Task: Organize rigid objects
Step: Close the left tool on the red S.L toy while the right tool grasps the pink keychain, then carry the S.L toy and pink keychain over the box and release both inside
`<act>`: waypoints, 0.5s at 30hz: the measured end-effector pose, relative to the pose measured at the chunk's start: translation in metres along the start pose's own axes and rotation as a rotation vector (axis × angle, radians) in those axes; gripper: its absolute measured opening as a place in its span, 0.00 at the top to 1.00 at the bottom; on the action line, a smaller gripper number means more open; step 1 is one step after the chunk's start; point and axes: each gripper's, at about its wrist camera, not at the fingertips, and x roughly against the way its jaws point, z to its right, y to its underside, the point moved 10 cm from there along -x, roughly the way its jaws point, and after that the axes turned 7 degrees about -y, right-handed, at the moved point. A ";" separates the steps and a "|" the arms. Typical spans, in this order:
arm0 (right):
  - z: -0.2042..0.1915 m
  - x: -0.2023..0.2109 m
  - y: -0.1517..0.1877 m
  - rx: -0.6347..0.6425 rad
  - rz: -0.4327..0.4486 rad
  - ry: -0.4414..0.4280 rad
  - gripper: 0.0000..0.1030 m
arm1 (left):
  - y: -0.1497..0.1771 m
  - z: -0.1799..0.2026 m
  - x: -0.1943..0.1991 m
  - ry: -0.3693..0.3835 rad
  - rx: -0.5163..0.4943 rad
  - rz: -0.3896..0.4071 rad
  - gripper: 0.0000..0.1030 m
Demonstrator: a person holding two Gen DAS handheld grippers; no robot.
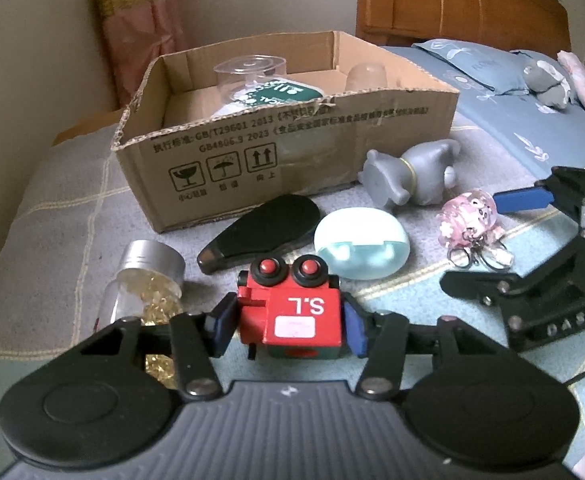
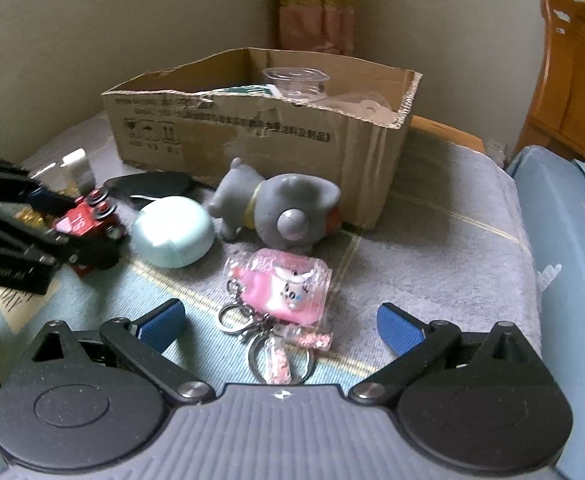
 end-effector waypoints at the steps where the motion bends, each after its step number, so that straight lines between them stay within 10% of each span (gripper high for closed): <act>1: 0.001 -0.001 -0.001 -0.005 0.002 0.008 0.00 | 0.000 0.000 0.000 0.007 0.002 -0.002 0.50; 15: -0.007 -0.003 -0.014 -0.003 -0.001 0.070 0.43 | -0.002 -0.001 -0.002 0.025 -0.005 -0.012 0.51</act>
